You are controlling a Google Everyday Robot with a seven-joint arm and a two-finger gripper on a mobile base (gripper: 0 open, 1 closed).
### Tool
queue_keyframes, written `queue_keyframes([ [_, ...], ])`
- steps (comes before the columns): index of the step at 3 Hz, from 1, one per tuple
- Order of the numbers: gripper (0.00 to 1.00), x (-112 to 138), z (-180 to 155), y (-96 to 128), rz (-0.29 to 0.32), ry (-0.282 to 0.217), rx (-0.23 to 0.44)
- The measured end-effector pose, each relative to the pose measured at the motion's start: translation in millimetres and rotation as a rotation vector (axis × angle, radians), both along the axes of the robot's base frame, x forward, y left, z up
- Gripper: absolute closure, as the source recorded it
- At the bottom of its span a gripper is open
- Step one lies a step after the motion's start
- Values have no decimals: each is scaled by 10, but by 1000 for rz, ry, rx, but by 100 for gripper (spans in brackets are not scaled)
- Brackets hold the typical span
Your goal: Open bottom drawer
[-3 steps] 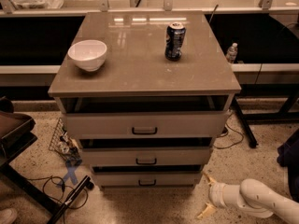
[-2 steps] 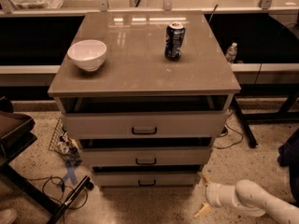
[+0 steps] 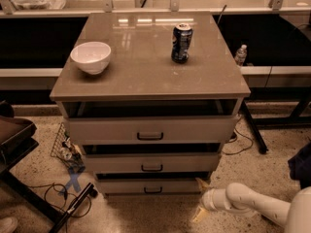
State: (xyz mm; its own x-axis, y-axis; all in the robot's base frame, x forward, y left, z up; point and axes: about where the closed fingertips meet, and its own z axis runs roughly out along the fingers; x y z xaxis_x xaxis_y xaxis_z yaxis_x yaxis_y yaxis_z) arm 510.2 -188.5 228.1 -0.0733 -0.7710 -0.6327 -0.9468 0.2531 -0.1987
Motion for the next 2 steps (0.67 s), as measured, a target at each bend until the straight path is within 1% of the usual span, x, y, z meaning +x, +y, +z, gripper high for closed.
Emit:
queue_keyframes([
  [1, 0, 134, -159, 104, 3, 2, -41],
  [2, 0, 330, -240, 226, 15, -3, -85],
])
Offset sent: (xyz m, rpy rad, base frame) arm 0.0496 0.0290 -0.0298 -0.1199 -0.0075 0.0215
